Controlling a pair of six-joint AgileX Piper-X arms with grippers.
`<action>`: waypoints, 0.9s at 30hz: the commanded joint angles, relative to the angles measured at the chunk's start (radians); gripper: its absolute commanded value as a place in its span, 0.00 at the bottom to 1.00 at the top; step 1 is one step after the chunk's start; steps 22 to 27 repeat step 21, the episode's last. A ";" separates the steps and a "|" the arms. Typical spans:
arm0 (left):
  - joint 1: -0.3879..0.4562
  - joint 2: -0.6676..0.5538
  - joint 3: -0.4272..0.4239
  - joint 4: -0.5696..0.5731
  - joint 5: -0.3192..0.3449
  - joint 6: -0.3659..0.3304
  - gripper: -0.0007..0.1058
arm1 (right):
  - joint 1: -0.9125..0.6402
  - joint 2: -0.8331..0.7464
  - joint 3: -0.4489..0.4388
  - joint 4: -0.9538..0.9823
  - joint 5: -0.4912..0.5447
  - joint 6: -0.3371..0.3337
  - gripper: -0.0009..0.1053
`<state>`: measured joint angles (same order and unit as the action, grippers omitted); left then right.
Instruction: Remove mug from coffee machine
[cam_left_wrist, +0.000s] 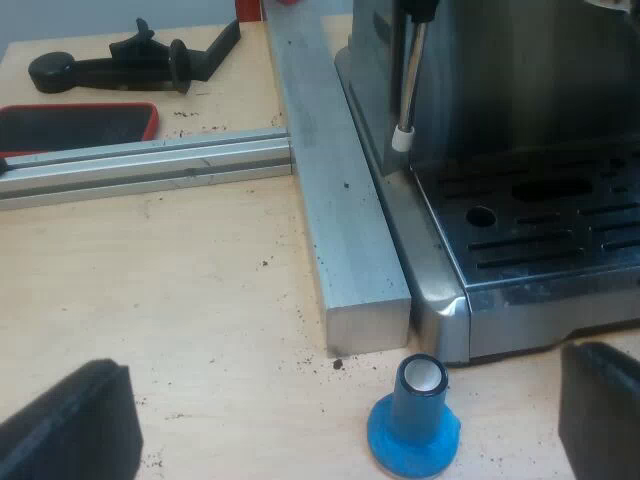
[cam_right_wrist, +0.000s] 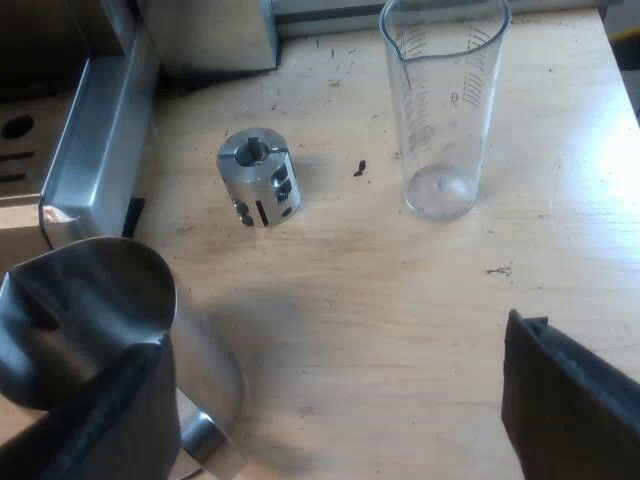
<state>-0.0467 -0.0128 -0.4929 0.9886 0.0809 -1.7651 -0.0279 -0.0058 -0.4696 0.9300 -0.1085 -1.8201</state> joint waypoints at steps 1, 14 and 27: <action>0.000 -0.138 0.000 -0.015 0.005 -0.009 0.81 | -0.002 -0.045 -0.005 -0.003 -0.007 -0.009 0.66; 0.000 -0.138 0.010 -0.032 0.027 -0.010 0.81 | -0.002 -0.045 -0.005 -0.003 -0.007 -0.009 0.66; 0.000 -0.138 0.010 -0.032 0.027 -0.010 0.81 | -0.002 -0.045 -0.005 -0.003 -0.007 -0.009 0.66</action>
